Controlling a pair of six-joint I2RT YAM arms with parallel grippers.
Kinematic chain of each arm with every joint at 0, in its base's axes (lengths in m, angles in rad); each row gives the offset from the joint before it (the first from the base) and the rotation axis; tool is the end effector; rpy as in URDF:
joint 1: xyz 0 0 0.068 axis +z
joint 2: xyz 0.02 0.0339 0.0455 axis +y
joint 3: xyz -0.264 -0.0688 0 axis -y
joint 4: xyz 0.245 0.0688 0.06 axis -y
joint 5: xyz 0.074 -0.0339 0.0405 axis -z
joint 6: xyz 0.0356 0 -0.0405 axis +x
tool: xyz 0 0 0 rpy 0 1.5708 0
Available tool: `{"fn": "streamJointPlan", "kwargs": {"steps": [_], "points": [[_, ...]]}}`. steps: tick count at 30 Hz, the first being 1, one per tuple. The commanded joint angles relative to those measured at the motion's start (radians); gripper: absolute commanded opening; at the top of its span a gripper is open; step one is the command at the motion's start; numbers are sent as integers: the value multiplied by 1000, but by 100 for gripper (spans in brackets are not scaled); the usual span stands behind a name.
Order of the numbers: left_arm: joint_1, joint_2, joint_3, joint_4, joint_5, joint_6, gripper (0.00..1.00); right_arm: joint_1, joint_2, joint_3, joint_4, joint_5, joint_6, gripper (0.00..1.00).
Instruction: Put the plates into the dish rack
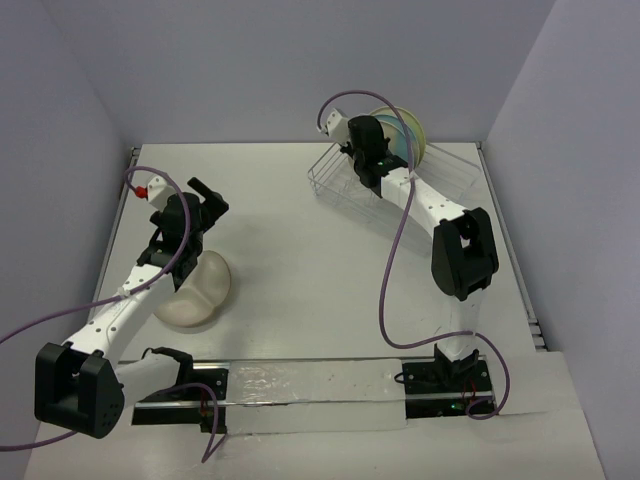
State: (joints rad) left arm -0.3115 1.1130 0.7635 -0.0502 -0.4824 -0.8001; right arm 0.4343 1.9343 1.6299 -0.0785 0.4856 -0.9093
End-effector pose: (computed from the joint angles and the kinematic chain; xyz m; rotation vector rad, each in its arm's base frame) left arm 0.2442 -0.0613 0.2817 -0.7630 1.7750 -0.2687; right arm 0.4274 0.1799 0.3046 -0.9641 1.7396 -0.7839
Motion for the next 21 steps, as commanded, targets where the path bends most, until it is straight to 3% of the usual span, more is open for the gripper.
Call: {"fn": "streamJointPlan", "kwargs": {"steps": [1, 21], "points": [[8, 4, 2, 23, 1, 7, 99, 5, -74, 37, 97, -10, 9, 0], [12, 33, 19, 0, -1, -7, 99, -42, 57, 39, 8, -119, 102, 0]]}}
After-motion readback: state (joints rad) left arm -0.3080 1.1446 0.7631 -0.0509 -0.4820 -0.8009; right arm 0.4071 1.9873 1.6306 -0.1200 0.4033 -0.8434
